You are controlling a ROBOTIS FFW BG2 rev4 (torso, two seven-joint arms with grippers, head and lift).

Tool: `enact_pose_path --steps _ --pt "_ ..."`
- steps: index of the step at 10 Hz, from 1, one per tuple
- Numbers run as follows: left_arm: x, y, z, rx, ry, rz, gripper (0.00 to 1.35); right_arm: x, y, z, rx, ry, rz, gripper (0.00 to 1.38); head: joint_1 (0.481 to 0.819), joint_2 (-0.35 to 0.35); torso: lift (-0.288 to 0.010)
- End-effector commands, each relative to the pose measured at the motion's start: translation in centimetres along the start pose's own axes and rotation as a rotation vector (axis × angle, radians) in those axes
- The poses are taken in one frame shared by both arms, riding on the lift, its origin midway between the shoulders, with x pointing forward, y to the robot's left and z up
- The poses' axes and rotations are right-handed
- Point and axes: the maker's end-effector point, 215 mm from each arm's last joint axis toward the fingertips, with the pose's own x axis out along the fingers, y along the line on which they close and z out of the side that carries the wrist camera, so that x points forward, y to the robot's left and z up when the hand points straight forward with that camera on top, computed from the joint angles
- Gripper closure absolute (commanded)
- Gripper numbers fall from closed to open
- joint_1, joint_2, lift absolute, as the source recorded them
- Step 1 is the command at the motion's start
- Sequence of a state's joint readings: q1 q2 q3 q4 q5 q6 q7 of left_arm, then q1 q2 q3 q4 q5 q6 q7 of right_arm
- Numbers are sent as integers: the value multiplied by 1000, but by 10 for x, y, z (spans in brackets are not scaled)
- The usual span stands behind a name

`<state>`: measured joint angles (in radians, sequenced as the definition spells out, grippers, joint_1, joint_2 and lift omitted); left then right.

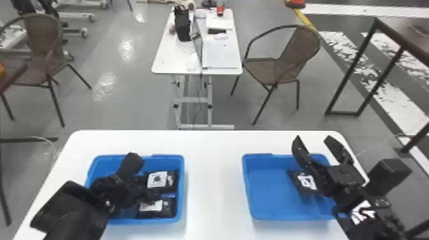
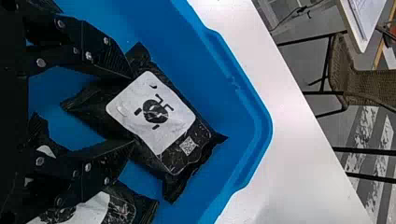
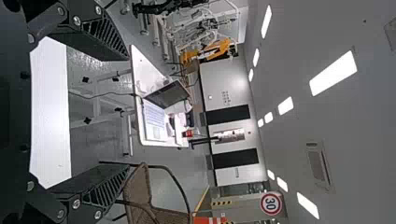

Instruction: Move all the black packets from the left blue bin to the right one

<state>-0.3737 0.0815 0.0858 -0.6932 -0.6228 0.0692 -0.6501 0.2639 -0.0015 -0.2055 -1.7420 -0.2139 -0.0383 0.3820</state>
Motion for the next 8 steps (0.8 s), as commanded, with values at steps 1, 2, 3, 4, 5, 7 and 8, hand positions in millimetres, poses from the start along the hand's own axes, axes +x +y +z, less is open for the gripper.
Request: enact_pose_path --steps 1,2,3,4,5,7,8 --pt "0 0 4 1 -14 -3 983 0 1 -1 8 0 0 217 695 -55 0" --pt "-1 1 6 5 -25 -4 1107 -1 0 -3 15 2 -1 217 695 -56 0" --pt "-2 1 14 12 -53 -8 1223 -3 0 -4 24 2 -2 217 695 -57 0" --pt "-5 -3 26 13 -98 -37 1219 -3 0 -5 28 6 -2 217 695 -58 0" --pt "-15 -6 35 13 -145 -56 1219 -3 1 -6 33 9 4 217 695 -66 0" --pt "-43 -3 52 18 -250 -11 1219 -4 1 -10 43 18 6 217 695 -73 0" --pt "-62 -8 80 46 -329 6 1219 -3 4 -13 48 27 21 217 695 -72 0"
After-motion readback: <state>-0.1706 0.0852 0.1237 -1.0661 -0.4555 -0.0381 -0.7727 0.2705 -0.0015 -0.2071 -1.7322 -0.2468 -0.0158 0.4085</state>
